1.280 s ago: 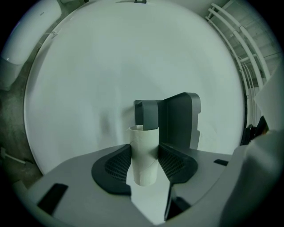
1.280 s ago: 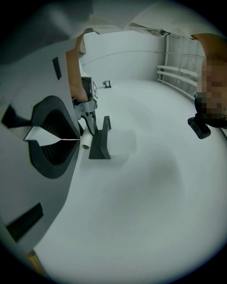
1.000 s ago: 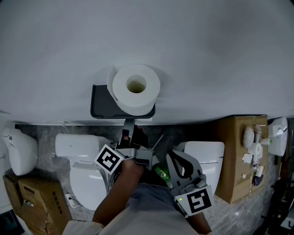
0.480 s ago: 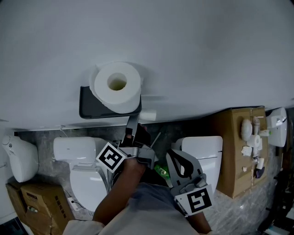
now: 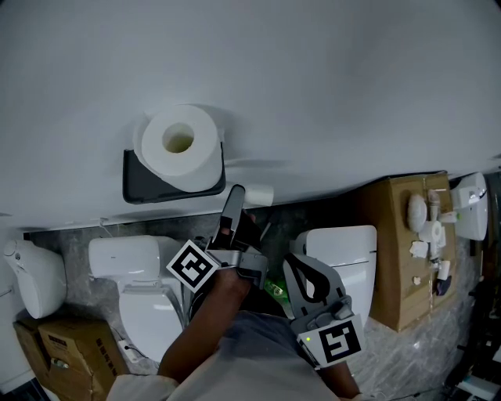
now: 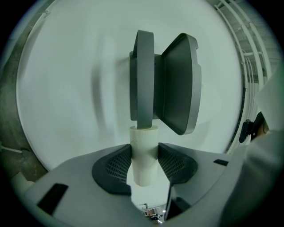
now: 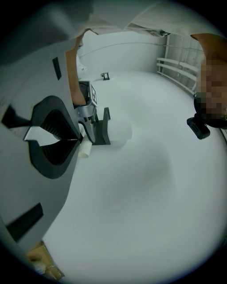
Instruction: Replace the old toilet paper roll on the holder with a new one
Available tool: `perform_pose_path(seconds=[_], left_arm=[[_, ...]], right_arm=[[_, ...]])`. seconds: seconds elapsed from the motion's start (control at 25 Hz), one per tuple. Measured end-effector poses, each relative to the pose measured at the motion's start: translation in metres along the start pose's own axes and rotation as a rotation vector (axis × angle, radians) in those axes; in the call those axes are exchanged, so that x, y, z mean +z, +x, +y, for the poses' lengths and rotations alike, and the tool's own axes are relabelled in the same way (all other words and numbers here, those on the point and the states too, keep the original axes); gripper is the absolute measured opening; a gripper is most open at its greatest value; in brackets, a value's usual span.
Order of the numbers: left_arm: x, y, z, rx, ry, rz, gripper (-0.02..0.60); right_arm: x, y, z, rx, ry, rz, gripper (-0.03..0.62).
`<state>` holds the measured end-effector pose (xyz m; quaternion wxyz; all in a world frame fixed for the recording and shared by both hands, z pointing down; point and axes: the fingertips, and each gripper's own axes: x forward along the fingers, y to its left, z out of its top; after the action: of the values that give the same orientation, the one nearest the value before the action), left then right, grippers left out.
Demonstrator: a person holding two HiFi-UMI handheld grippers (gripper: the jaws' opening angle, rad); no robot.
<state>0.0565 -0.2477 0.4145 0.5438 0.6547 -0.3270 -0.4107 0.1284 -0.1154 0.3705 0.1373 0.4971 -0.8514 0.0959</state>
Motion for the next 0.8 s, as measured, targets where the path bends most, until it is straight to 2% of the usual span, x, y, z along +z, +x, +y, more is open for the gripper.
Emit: perform_pose_path(seconds=[0.32, 0.44, 0.8], left_arm=[[-0.022, 0.002, -0.006, -0.008, 0.018, 0.064, 0.193], [-0.03, -0.001, -0.009, -0.014, 0.04, 0.085, 0.193], [-0.033, -0.018, -0.017, -0.01, 0.14, 0.112, 0.191]], right_arm=[[-0.002, -0.012, -0.007, -0.037, 0.009, -0.019, 0.018], [-0.003, -0.016, -0.004, -0.029, 0.01, -0.002, 0.018], [0.003, -0.016, 0.002, -0.017, -0.007, -0.048, 0.018]])
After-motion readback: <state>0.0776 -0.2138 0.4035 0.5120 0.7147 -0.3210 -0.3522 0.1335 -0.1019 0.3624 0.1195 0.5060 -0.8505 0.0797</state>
